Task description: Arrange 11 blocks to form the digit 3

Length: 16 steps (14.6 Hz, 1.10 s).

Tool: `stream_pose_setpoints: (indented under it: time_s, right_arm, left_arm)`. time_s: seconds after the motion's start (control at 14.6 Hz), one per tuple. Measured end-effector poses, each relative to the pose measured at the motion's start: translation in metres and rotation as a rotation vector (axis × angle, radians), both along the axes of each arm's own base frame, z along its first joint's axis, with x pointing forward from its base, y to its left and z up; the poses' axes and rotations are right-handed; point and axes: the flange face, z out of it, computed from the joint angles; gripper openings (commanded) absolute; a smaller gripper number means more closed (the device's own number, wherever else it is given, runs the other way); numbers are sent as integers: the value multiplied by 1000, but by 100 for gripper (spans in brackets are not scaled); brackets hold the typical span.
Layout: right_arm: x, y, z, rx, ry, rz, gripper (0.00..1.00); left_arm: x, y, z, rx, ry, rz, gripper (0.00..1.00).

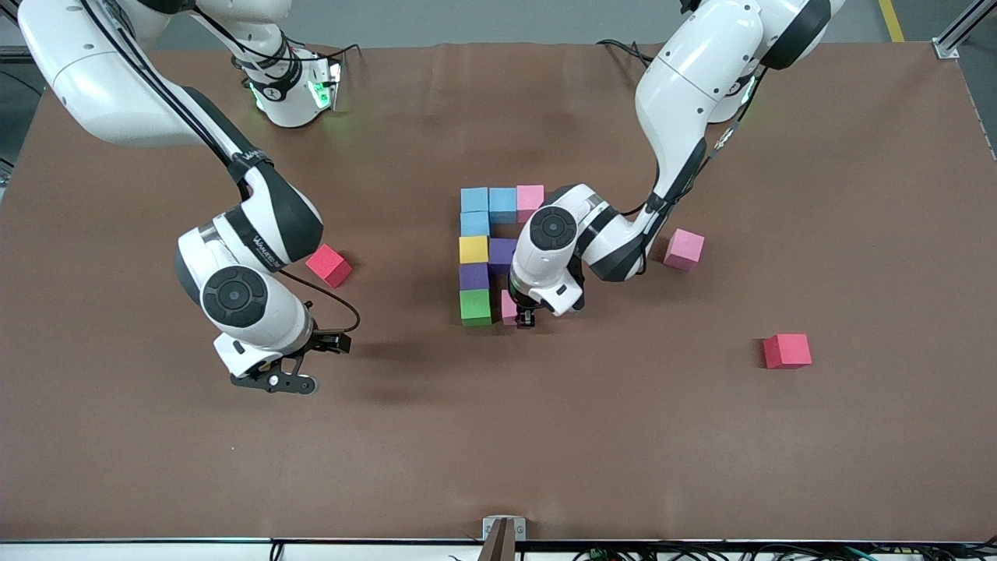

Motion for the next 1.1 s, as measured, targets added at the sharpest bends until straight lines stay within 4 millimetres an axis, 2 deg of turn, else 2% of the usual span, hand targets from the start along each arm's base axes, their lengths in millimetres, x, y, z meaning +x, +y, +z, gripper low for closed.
stream_pose_setpoints:
  time_s: [0.21, 0.48, 0.62, 0.89, 1.1]
  right_arm:
    - [-4, -15, -10, 3, 27, -12, 100]
    - [-11, -58, -19, 71, -7, -48, 100]
    - [-21, -70, -24, 68, -13, -52, 100]
    - [-31, -82, -24, 43, -8, -57, 100]
    - [-37, -75, -19, 15, -17, -41, 100]
  left_arm:
    - [3, -2, 5, -7, -15, -37, 28]
    - [1, -4, 0, -3, -13, -76, 28]
    - [2, -5, -1, -6, -14, -76, 28]
    - [4, -7, -2, -16, -11, -69, 28]
    - [4, -9, -3, -43, 14, -37, 28]
